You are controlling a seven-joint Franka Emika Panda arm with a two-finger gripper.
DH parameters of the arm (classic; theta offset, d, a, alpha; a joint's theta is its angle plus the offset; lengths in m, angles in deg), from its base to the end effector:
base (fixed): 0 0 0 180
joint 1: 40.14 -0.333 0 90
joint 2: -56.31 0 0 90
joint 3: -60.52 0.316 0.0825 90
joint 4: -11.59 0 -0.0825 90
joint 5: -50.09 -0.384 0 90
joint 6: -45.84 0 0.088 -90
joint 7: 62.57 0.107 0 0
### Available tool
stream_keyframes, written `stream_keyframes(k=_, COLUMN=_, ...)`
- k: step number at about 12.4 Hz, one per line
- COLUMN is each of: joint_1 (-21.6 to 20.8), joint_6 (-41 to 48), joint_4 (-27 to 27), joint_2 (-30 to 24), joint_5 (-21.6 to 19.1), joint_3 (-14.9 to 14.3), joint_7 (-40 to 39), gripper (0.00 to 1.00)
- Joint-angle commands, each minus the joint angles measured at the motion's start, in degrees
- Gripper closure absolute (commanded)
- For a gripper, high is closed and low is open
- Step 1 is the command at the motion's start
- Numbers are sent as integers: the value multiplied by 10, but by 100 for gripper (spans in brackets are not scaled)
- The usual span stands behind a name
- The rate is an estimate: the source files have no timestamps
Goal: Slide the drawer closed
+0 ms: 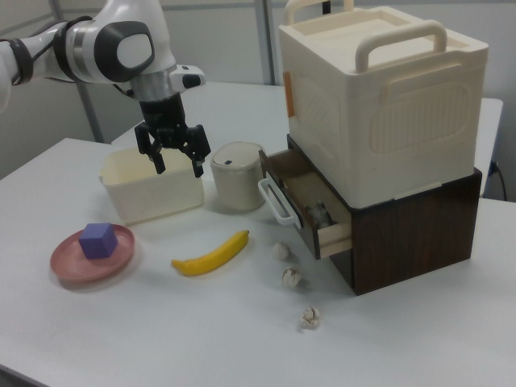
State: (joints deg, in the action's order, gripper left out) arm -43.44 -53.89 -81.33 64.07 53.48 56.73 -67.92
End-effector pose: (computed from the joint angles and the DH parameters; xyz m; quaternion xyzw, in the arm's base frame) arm 0.6032 -0.0083 0.5368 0.9983 0.0479 -0.0099 0.0331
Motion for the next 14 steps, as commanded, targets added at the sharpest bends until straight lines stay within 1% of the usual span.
stream_keyframes(k=1, joint_1=-9, joint_6=9, joint_4=-4, joint_2=-6, joint_5=-7, joint_3=-8, joint_7=8, gripper=0)
stream_keyframes(k=12, joint_1=-5, joint_6=7, joint_4=-4, joint_2=-9, joint_5=-7, joint_3=-9, joint_7=7, gripper=0)
stream_keyframes(k=13, joint_1=-5, joint_6=8, joint_4=-4, joint_2=-9, joint_5=-7, joint_3=-9, joint_7=7, gripper=0)
stream_keyframes(k=14, joint_1=-5, joint_6=8, joint_4=-5, joint_2=-10, joint_5=-7, joint_3=-9, joint_7=7, gripper=3)
